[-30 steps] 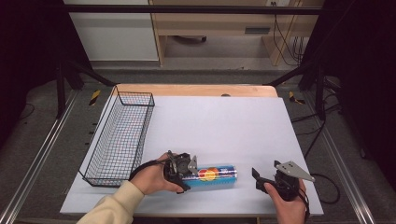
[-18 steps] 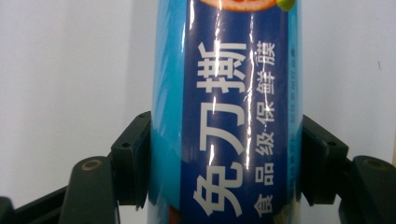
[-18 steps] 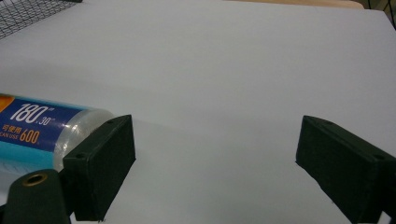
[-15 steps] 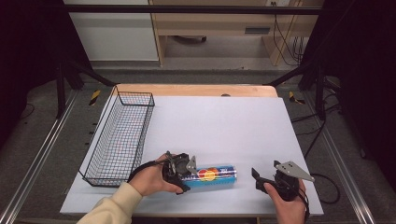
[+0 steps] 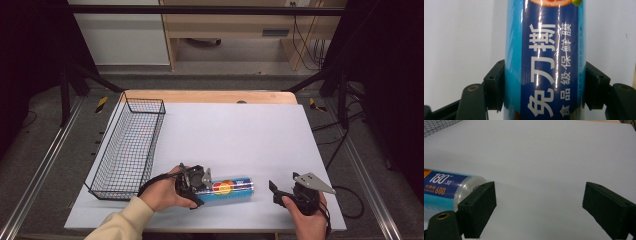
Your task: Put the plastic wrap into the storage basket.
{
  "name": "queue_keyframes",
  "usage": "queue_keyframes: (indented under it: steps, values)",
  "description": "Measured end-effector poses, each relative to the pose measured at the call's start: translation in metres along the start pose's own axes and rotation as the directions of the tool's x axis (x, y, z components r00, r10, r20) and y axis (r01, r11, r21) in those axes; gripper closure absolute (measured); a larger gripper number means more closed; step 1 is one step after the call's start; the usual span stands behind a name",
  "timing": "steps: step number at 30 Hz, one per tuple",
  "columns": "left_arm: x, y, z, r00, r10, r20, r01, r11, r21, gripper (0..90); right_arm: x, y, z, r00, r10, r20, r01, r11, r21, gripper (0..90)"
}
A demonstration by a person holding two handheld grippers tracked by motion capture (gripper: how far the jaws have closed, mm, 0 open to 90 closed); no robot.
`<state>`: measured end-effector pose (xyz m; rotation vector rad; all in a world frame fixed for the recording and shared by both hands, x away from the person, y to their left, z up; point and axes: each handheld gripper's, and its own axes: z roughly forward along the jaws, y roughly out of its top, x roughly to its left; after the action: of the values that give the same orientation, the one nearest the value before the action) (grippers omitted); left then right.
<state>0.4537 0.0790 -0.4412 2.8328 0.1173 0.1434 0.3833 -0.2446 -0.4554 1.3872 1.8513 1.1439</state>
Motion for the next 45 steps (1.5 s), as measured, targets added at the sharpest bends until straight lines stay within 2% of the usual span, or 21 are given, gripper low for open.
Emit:
queue_keyframes:
  steps: [6,9,10,11,12,15,21,24,28,33,36,42,45]
  values:
    - [0.0,-0.001,0.001,0.9999,-0.013,-0.009,0.012,0.9989,-0.045,32.1,0.0,0.0,0.0,1.0,-0.001,-0.002,0.001,1.0,-0.001,12.0]
    - [0.0,-0.002,-0.001,0.9994,-0.032,-0.01,0.031,0.9974,-0.066,32.1,0.0,0.0,0.0,1.0,-0.001,-0.002,0.001,1.0,-0.001,12.0]
    - [0.001,-0.002,-0.003,0.9995,-0.029,-0.01,0.028,0.9957,-0.088,32.1,0.0,0.0,0.0,1.0,-0.001,-0.002,0.001,1.0,-0.001,12.0]
    - [0.0,-0.003,-0.005,0.9989,-0.046,-0.013,0.045,0.9961,-0.076,32.2,0.0,0.0,0.0,1.0,0.001,-0.003,-0.001,1.0,0.0,12.0]
    - [0.001,-0.003,-0.007,0.9988,-0.046,-0.017,0.045,0.9957,-0.081,32.2,0.0,0.0,-0.001,1.0,0.002,-0.003,-0.002,1.0,0.0,12.0]
    - [0.003,-0.005,-0.015,0.9975,-0.07,-0.009,0.069,0.9902,-0.122,32.2,0.0,0.0,0.0,1.0,0.0,-0.001,0.0,1.0,-0.001,11.9]
    - [0.005,-0.005,-0.032,0.9936,-0.111,-0.02,0.106,0.9797,-0.17,32.1,0.0,0.0,0.0,1.0,-0.002,0.003,0.002,1.0,-0.003,12.0]
    - [0.007,-0.005,-0.039,0.9936,-0.108,-0.033,0.1,0.9775,-0.186,32.1,0.0,0.0,0.0,1.0,0.0,0.003,0.0,1.0,-0.001,12.0]
    - [0.008,-0.004,-0.05,0.9912,-0.126,-0.039,0.116,0.9713,-0.208,32.1,0.0,0.0,-0.001,1.0,0.002,0.003,-0.002,1.0,0.0,12.0]
    - [0.01,-0.005,-0.065,0.9866,-0.155,-0.053,0.137,0.9591,-0.248,32.1,-0.001,-0.001,-0.002,1.0,0.003,0.007,-0.003,1.0,-0.004,12.2]
    - [0.011,-0.006,-0.075,0.9823,-0.177,-0.063,0.152,0.9467,-0.284,32.1,-0.001,-0.001,-0.002,1.0,0.002,0.007,-0.002,1.0,-0.004,12.2]
    - [0.012,-0.009,-0.09,0.974,-0.208,-0.09,0.17,0.9347,-0.312,32.1,0.0,-0.001,-0.003,1.0,0.006,0.007,-0.006,1.0,-0.01,12.3]
    - [0.012,-0.011,-0.095,0.9709,-0.222,-0.09,0.181,0.9273,-0.327,32.1,0.0,-0.001,-0.003,1.0,0.009,0.002,-0.009,1.0,-0.014,12.7]
